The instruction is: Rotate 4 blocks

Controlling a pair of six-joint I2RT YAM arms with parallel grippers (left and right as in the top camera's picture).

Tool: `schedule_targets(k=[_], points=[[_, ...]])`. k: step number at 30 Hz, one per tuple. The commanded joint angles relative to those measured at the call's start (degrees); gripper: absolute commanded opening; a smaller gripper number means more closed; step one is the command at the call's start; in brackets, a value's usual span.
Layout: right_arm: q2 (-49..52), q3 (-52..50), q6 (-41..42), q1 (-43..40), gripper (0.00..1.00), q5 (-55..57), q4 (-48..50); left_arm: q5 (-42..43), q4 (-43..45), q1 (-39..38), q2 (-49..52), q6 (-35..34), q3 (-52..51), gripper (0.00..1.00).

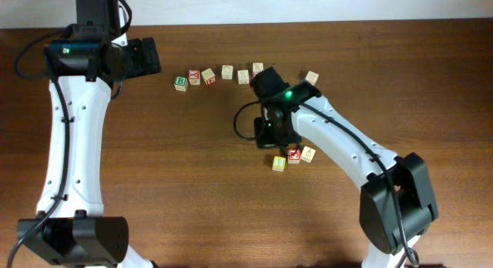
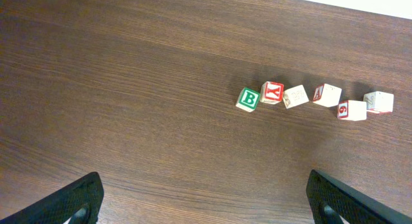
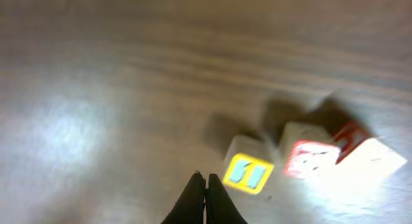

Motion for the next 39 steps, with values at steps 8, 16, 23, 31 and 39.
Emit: schedule_targets(k=[8, 16, 23, 31, 39], points=[[1.11, -9.53, 2.27, 2.01, 0.05, 3.30, 0.68, 0.17, 0.04, -0.07, -0.17, -0.72, 0.79, 0.99], [2.93, -11.76, 0.04, 2.01, 0.06, 0.55, 3.50, 0.17, 0.04, -0.07, -0.17, -0.72, 0.79, 0.99], [3.04, -11.58, 0.11, -1.66, 0.06, 0.13, 3.93, 0.17, 0.04, -0.07, -0.17, -0.72, 0.79, 0.99], [0.28, -1.62, -1.51, -1.88, 0.05, -0.85, -3.87, 0.17, 0.04, -0.04, -0.17, -0.72, 0.79, 0.99], [-0.61, -4.90, -1.97, -17.97, 0.05, -0.74, -2.27, 0.17, 0.04, -0.07, -0.17, -0.72, 0.79, 0.99]])
